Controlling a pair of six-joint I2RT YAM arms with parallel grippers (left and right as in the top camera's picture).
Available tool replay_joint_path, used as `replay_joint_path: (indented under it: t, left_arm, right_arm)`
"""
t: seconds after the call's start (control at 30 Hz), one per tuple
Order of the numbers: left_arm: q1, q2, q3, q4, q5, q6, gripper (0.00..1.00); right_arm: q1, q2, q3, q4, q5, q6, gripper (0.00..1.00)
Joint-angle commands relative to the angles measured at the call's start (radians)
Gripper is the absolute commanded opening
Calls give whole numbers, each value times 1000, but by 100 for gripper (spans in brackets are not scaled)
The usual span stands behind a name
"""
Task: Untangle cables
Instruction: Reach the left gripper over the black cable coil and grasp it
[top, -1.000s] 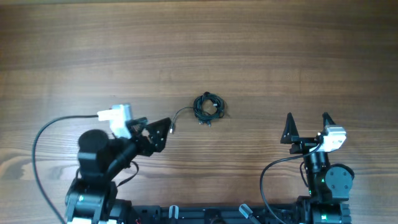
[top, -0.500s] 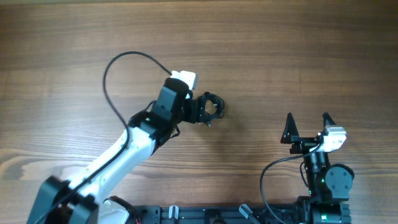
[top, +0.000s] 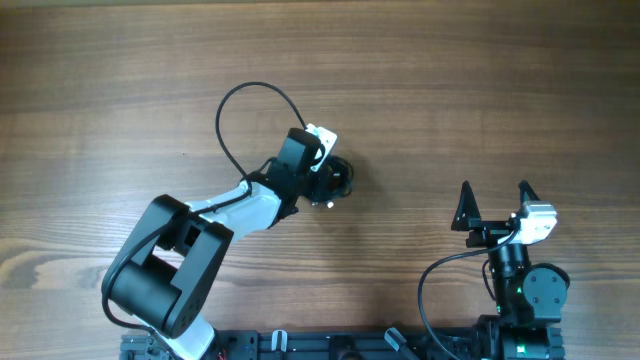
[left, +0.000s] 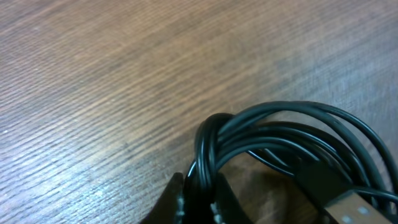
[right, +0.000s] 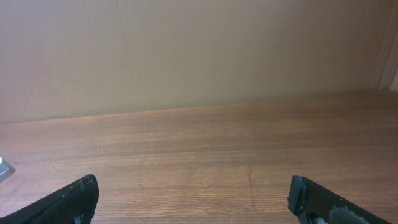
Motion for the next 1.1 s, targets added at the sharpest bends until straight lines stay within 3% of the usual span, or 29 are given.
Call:
replay_joint_path:
  t: [0.0,0.07,0.2,0.27,0.3,0.33,0.4,0.5,0.57,0.67,0.9,1.07]
  left_arm:
    - [-2,-17,10,2,-123,-174,4]
    - [-3,-75,10,-13,-198,-312,4]
    - [-3,-229,10,-135,-211,-831,4]
    - [-3,-245,10,-206,-203,-1005,5]
    - [-3,-245,10,-272,-159,-1101,34]
    - [-3,-245,10,-291,-149,-1100,62]
    - [-2,-245,10,-344,-148,-1082,95]
    - [-2,-245,10,-348,-152,-925,93]
    - [-3,-245,10,-346,-169,-865,84]
    - [-2,-229,10,-342,-196,-867,72]
    - [-2,-148,10,-305,-169,-874,70]
    - [-2,-97,10,-239,-169,-875,47]
  right_arm:
    - [5,-8,-1,3,13,-5,100]
    - [5,-8,-1,3,13,-5,100]
    - [5,-8,-1,3,13,-5,100]
    - [5,-8,-1,3,13,-5,100]
    - [5,-8,-1,3,13,-5,100]
    - [5,-8,-2,3,13,-5,100]
    - [5,-8,-1,3,13,-5,100]
    - [5,-8,-1,3,13,-5,100]
    - [5,-8,-1,3,13,-5,100]
    - [5,-8,-1,3,13,-5,100]
    - [5,-8,-1,3,13,-5,100]
    - [5,-8,-1,3,13,-5,100]
